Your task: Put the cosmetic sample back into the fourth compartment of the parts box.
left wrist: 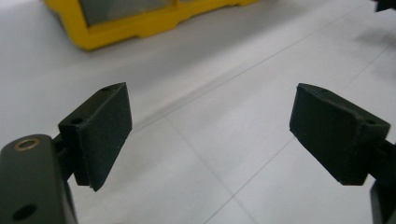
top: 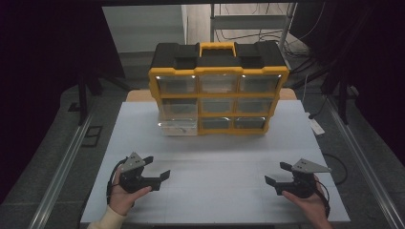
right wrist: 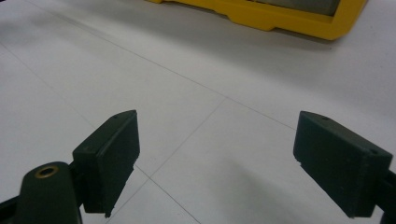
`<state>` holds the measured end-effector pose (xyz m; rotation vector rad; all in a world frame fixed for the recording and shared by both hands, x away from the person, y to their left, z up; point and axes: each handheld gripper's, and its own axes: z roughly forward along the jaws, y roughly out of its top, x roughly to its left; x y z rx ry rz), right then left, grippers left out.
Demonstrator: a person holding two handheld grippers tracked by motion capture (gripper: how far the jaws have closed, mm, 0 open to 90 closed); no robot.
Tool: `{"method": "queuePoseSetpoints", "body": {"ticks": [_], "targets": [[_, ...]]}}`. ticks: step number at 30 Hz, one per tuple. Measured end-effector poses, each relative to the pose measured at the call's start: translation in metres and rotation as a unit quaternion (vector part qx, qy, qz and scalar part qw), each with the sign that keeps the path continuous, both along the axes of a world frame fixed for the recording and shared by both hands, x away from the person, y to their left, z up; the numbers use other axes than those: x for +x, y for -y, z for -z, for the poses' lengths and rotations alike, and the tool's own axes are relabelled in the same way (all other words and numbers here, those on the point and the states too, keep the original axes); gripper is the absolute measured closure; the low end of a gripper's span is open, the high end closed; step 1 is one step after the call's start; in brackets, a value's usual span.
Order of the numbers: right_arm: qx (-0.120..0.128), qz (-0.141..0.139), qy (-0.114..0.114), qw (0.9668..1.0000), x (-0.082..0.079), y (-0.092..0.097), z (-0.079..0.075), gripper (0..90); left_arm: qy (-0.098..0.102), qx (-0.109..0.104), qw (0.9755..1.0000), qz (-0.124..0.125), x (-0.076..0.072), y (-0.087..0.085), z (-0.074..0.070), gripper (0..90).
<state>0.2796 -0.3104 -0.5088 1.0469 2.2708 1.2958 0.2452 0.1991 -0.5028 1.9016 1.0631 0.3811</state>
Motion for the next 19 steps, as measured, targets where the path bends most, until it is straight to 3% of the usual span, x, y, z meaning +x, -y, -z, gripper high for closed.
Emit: {"method": "queuePoseSetpoints", "body": {"ticks": [3,19], "targets": [[-0.002,-0.005,0.000,1.0000,0.0003,-0.0017,0.0005,15.4,0.001,0.023,0.9997,-0.013,0.0032,-0.0019,0.0047,13.2],[0.000,-0.008,-0.003,1.0000,0.0012,-0.0006,0.0017,15.4,-0.004,0.017,0.9998,-0.014,0.0040,-0.0018,0.0059,12.5]]}}
